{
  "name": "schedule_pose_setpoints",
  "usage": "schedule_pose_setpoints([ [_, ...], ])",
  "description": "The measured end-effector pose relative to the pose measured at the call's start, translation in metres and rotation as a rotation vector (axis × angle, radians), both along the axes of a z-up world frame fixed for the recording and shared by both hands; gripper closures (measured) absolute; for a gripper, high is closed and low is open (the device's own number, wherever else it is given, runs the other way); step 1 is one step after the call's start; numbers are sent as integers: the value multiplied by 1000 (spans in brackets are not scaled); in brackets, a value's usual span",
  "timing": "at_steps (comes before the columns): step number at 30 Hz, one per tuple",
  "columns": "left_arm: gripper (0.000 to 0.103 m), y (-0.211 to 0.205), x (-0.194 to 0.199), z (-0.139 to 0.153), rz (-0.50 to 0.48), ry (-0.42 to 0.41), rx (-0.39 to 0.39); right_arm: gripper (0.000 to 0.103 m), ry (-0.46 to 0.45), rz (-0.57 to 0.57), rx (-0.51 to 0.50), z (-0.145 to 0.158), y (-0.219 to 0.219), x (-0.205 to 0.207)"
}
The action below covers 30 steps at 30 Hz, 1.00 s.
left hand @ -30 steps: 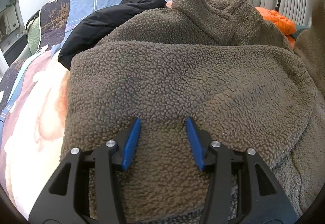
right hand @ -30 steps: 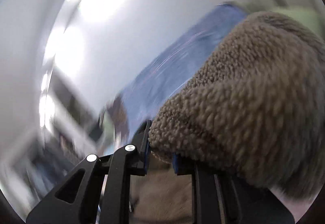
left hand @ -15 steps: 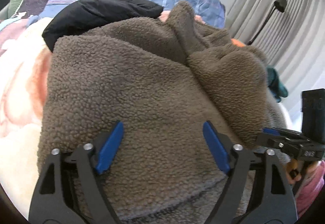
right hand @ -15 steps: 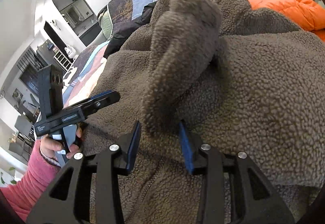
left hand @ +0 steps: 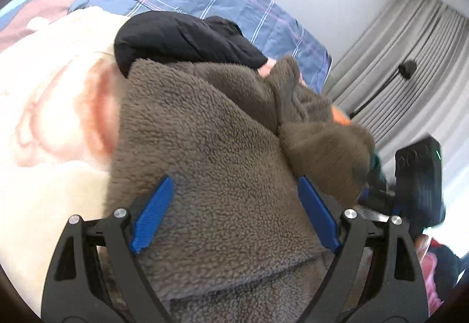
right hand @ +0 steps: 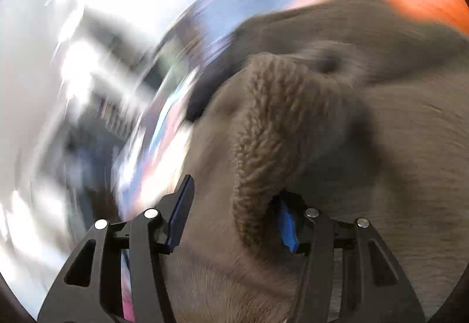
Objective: Fold large clothes
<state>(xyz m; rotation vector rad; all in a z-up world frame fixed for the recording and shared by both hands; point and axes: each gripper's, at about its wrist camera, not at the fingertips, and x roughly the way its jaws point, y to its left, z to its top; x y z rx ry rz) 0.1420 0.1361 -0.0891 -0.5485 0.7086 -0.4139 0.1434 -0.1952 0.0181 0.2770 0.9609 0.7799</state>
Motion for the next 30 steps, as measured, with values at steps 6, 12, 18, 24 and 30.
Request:
schedule_pose_setpoints([
  [6, 14, 14, -1, 9, -36, -8, -98, 48, -44, 90, -196, -16, 18, -39],
  [12, 14, -26, 18, 3, -141, 61, -12, 48, -2, -8, -188, -7, -26, -52],
  [18, 69, -72, 40, 10, -188, 82, 176, 48, -26, -137, -260, -4, -83, -73],
  [24, 68, -58, -13, 96, -149, -180, 222, 48, -74, -306, -207, 22, -147, -96],
  [30, 40, -50, -14, 49, -32, -53, 549, 41, -100, -461, -387, 21, -155, -88],
])
